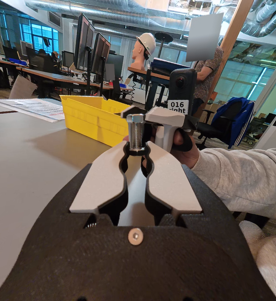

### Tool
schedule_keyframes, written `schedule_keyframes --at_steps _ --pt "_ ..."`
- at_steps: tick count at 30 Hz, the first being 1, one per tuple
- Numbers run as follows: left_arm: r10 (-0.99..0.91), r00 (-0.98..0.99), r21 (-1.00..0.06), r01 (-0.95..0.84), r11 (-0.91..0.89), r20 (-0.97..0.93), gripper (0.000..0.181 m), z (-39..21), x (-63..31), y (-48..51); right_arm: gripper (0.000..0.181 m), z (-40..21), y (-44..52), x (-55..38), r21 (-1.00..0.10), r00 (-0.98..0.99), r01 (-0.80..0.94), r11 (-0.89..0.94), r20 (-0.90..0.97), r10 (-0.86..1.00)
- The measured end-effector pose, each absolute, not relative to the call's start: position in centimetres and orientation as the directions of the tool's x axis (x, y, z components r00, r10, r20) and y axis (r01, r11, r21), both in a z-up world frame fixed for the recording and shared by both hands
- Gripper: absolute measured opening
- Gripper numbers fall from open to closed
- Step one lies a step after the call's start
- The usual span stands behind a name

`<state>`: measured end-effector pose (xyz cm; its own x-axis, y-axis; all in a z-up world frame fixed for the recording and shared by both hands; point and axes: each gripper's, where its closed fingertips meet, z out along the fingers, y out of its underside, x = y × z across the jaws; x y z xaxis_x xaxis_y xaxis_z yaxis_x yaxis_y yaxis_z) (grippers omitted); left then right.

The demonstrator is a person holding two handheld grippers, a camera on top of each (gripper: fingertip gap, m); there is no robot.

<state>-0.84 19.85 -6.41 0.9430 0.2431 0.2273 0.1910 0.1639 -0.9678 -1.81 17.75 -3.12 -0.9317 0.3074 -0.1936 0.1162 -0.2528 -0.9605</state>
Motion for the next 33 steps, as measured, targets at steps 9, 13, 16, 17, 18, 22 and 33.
schedule_keyframes --at_steps 9,13,16,17,18,22,33 --pt "0.247 0.939 -0.964 0.201 0.176 0.241 0.017 -6.38 -1.02 19.79 0.019 -3.12 17.65 -1.67 -0.961 -0.934 0.115 -0.251 -0.190 0.301" --pt "0.244 0.938 -0.962 0.205 0.183 0.247 0.017 -6.31 -1.03 19.76 0.018 -3.10 17.66 -1.68 -0.960 -0.934 0.117 -0.253 -0.193 0.300" --pt "0.242 0.936 -0.959 0.212 0.190 0.255 0.017 -6.28 -1.08 19.71 0.017 -3.07 17.68 -1.68 -0.960 -0.934 0.119 -0.255 -0.195 0.299" --pt "0.242 0.936 -0.958 0.213 0.190 0.256 0.017 -6.28 -1.10 19.70 0.017 -3.07 17.69 -1.68 -0.960 -0.934 0.119 -0.255 -0.195 0.300" --pt "0.243 0.936 -0.958 0.212 0.191 0.256 0.017 -6.28 -1.10 19.69 0.017 -3.06 17.68 -1.68 -0.960 -0.933 0.118 -0.255 -0.194 0.301" --pt "0.243 0.936 -0.958 0.213 0.193 0.257 0.017 -6.27 -1.11 19.68 0.017 -3.06 17.68 -1.71 -0.960 -0.932 0.118 -0.256 -0.196 0.304" --pt "0.243 0.932 -0.953 0.220 0.209 0.269 0.017 -6.11 -1.30 19.47 0.016 -3.05 17.87 -1.88 -0.960 -0.928 0.116 -0.257 -0.196 0.316"
